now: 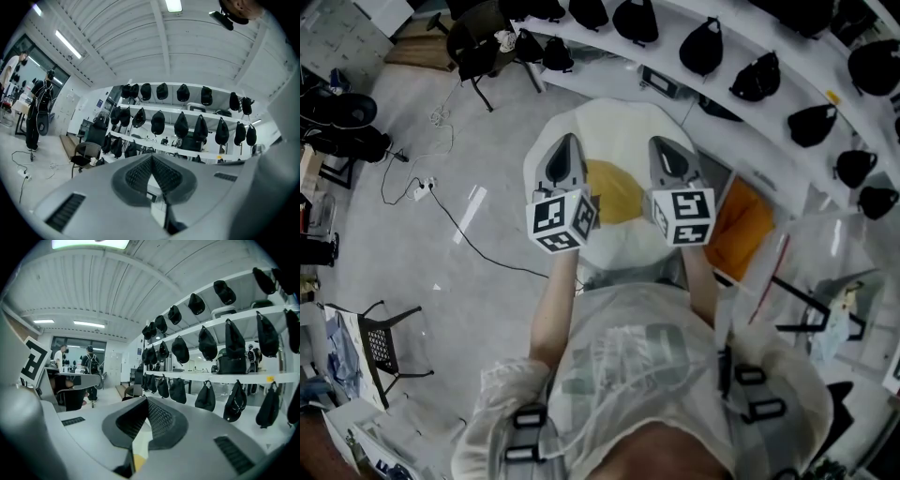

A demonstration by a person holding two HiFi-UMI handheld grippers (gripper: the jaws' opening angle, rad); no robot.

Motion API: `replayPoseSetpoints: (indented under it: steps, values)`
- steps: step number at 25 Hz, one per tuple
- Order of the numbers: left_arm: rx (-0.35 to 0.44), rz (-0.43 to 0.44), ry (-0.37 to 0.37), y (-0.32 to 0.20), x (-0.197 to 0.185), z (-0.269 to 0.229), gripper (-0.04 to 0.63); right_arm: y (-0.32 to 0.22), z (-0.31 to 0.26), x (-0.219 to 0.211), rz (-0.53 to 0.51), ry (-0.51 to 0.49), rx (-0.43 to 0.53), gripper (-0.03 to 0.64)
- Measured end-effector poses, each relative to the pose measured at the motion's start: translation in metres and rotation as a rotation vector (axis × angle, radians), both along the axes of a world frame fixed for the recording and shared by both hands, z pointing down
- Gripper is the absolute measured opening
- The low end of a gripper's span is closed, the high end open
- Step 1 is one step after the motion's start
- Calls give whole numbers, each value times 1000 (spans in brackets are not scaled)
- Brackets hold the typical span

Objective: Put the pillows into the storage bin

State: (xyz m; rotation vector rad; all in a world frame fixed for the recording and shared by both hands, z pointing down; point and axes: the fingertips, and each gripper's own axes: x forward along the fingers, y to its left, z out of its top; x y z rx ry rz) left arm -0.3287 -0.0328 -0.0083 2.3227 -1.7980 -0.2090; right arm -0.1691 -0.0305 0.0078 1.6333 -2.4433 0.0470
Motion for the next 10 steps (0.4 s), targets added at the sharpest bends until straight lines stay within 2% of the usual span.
replayPoseSetpoints:
  steps: [10]
  values:
    - [-3, 5, 7, 7, -4, 3, 6, 10, 1, -1, 0, 14, -1, 8]
